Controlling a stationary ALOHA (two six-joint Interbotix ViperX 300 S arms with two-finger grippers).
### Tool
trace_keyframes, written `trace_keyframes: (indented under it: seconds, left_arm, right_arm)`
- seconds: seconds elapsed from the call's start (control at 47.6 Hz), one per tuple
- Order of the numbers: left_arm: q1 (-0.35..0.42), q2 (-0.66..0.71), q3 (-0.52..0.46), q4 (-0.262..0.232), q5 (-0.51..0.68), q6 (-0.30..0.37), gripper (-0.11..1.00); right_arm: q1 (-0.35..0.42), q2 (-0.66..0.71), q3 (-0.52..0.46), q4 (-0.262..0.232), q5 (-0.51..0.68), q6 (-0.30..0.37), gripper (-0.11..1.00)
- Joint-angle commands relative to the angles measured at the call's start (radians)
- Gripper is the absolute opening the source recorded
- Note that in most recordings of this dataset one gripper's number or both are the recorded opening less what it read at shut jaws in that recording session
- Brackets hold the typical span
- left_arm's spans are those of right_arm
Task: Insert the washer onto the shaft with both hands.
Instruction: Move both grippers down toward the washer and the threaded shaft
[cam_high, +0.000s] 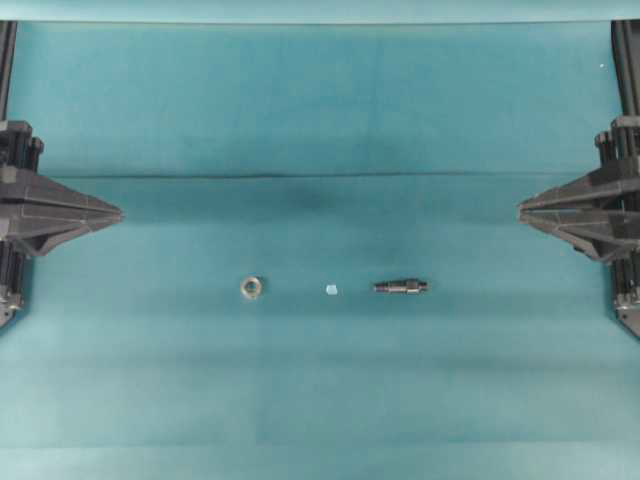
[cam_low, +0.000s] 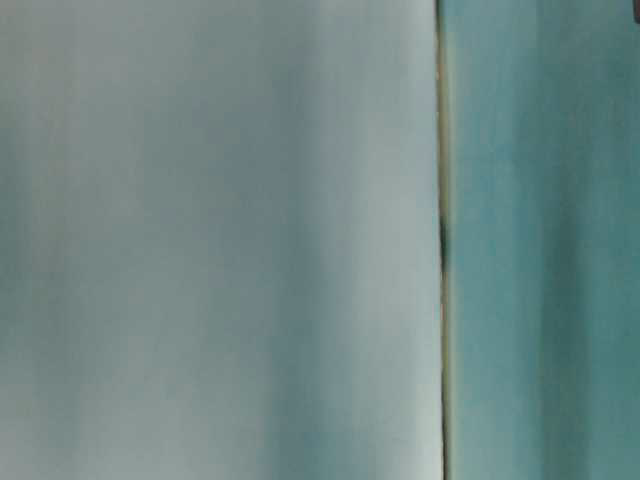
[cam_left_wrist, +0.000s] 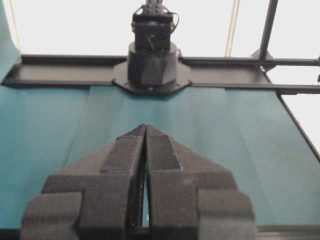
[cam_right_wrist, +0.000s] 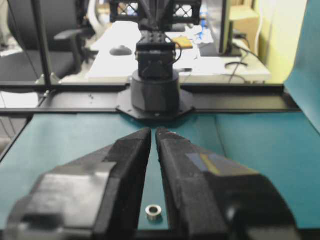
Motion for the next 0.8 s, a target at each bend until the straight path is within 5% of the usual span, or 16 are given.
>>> trace_keyframes:
  seconds: [0.0, 0.189, 0.777]
  left_arm:
    - [0.034, 0.071, -0.058, 0.006, 0.034, -0.041, 0.02]
    - [0.032, 0.173, -0.153, 0.009, 0.153, -0.078, 0.02]
    - [-0.014, 0.540, -0.354, 0.012, 0.479, -0.069, 0.02]
  right_arm:
    - [-0.009, 0.025, -0.009, 0.017, 0.005, 0.012, 0.00]
    - [-0.015, 0.103, -0.052, 0.175, 0.152, 0.104, -0.09]
    - [-0.015, 0.457, -0.204, 0.149, 0.600, 0.112, -0.10]
